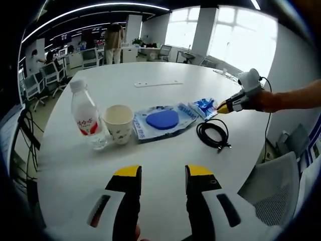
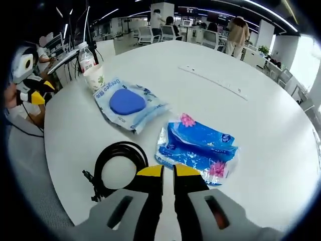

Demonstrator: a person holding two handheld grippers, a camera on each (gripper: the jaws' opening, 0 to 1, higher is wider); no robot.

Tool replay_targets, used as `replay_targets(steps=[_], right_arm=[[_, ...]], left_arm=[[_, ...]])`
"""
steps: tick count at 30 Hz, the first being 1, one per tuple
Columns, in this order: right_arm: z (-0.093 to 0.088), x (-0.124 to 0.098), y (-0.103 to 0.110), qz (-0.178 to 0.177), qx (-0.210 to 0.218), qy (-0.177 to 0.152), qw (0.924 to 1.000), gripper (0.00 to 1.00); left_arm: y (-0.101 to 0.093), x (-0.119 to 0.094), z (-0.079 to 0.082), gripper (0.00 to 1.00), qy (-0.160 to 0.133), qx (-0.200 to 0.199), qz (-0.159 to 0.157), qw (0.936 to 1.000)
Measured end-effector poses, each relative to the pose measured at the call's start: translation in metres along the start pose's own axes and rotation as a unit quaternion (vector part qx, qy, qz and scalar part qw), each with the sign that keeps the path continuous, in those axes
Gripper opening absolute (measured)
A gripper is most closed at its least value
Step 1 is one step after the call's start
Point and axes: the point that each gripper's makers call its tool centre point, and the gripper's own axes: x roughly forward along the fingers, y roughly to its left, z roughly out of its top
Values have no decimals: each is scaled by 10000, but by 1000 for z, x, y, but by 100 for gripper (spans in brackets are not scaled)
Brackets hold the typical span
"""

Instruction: Arrange the tabletop items into an orderly group along one side of the table until the central work area is clear of visible clutter.

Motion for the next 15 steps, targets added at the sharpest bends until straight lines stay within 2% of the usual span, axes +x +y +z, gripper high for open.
replay_targets(steps=[3,15], right_arm=[[1,-6,-8,-134,269,-100,9995,4],[-4,-14,-41,-471,684,-224,9963,5]], left_arm=[[-1,1,0,33,8,15,-10,10000],[1,2,3,34,20,28,-10,10000]])
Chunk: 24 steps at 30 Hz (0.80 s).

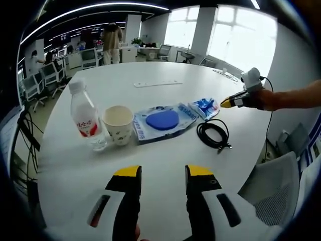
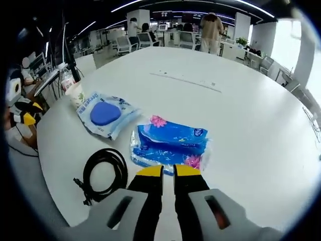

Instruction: Arrange the tabletop items into an orderly group along one side of the table until the central work area is clear of visible clutter.

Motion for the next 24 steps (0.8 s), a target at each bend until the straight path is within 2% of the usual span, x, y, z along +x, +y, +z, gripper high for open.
replay_targets(steps=[9,13,24], right_arm=[[4,2,-27,-293,135,11,9995,10],[5,5,-41,-461,336,15,9984,16],[9,16,-59,-486,360,98,9981,17]], left_arm=[[1,-1,0,35,19,13,4,10000],[2,-3,0,36,22,27,21,10000],[13,-12,0,36,21,-59,167,9998]])
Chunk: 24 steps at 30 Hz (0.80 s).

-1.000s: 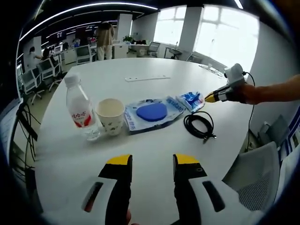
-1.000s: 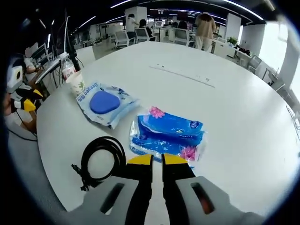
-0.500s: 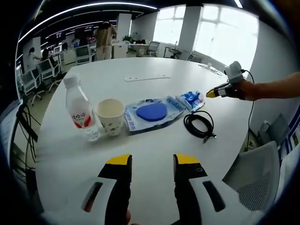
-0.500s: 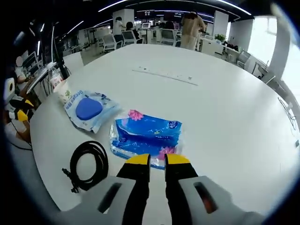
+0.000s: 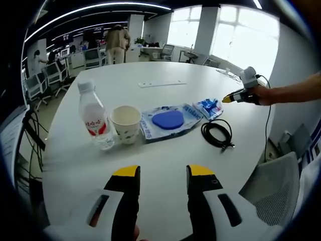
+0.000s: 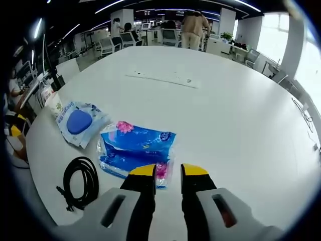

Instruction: Arrange the tabletop items into an orderly group along one side of the table until the central work area is clear of visible clutter.

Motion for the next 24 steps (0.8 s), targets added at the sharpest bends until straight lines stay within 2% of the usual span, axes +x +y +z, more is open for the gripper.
replay_targets(steps=[6,9,16,22,24], right_arm=[[-2,12,-2,-38,-15,110,9999,15],[-3,10,6,-51,12,130,9999,14],[-19,15,12,-55,112,323,9994,13],[-32,23,9,-116,204,455,9987,3],[-34,25,7,-93,336,432,9985,3]], left_arm=[[-2,-2,1,36,-7,2,21,10000],[-2,-3,3,36,-27,-18,41,10000],[-1,-5,7,36,-75,-87,113,9999],[-1,-6,6,36,-60,-104,148,9998],[-1,-6,6,36,-57,-113,164,9998]])
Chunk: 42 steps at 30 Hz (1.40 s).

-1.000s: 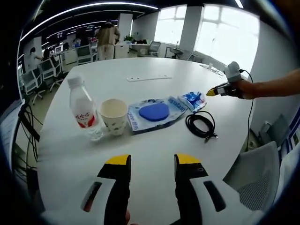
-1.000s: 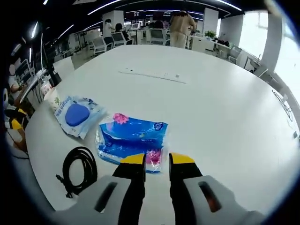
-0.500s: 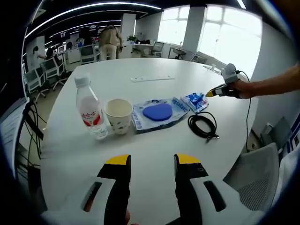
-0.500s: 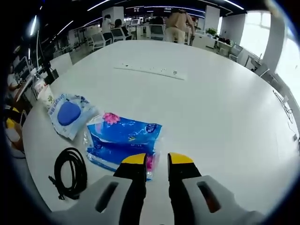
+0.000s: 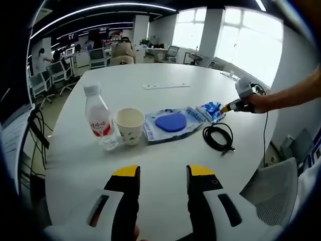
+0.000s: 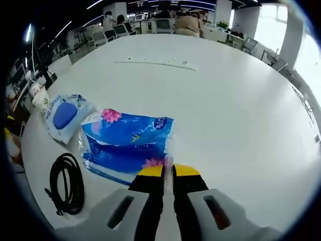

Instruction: Arrange the tabletop items into an orderly group along one side of the table until the central work area is clear of visible clutter.

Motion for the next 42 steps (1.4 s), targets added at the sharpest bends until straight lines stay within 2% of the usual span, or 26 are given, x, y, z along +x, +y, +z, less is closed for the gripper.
replay_targets(steps=[8,16,24,42], right_arm=[[0,1,-2,-30,-36,0,10000,1],[-5,-34,29,-104,331,-32,9994,0],[-3,-44,46,-41,374,-71,9993,0],[4,-47,37,-22,344,-79,9994,7]], left_arm=[[2,2,0,36,27,12,6,10000],[1,4,2,36,14,17,-18,10000],[3,3,1,36,8,-3,-19,10000],[5,3,1,36,-29,-24,3,10000]])
